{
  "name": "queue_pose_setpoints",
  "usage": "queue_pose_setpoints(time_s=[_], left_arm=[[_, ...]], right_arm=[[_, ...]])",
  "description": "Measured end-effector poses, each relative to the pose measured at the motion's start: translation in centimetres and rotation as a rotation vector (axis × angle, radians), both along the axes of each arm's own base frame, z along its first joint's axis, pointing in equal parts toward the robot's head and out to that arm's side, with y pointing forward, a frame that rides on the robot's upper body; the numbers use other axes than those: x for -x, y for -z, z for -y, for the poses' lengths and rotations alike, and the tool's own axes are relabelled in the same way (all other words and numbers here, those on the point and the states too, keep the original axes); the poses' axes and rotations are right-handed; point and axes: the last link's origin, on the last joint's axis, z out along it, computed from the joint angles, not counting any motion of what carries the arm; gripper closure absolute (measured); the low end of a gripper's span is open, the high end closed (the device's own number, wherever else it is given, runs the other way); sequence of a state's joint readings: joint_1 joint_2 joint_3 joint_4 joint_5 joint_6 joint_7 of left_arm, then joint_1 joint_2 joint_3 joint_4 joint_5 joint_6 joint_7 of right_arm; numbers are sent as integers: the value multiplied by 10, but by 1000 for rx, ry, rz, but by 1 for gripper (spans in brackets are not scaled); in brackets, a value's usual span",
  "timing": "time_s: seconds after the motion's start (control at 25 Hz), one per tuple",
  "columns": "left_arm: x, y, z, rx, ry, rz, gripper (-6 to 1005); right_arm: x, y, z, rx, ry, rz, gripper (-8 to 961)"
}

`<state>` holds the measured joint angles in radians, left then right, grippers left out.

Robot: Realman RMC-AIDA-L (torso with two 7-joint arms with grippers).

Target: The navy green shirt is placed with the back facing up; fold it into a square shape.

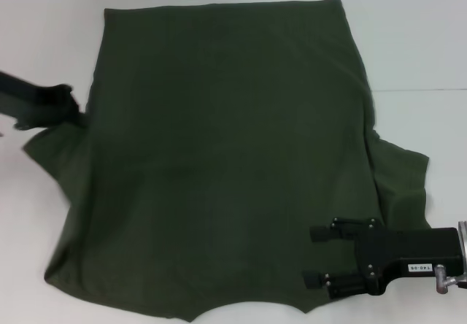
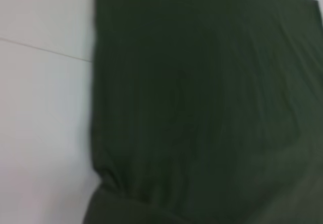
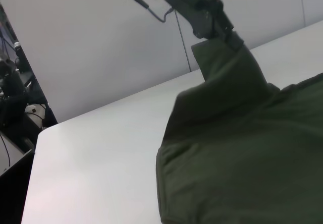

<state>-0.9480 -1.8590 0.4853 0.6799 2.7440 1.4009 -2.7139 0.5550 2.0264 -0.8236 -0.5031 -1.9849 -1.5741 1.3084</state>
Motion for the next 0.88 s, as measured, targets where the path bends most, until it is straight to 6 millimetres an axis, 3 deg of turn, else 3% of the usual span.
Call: queue_pose_setpoints(time_s=[0.04, 0.36, 0.68, 0.88], left_arm=[[0, 0, 0, 0, 0, 0, 992], [-22, 59, -12, 23, -10, 49, 975], [-32, 101, -12, 10, 15, 40, 934], [-40, 119, -13, 3, 49, 10, 641]], right_arm=[[0, 0, 0, -1, 0, 0, 43], [-1, 1, 0, -1, 3, 1, 43], [-1, -1, 0, -5, 6, 1, 44], [-2, -1, 0, -6, 9, 2, 44]])
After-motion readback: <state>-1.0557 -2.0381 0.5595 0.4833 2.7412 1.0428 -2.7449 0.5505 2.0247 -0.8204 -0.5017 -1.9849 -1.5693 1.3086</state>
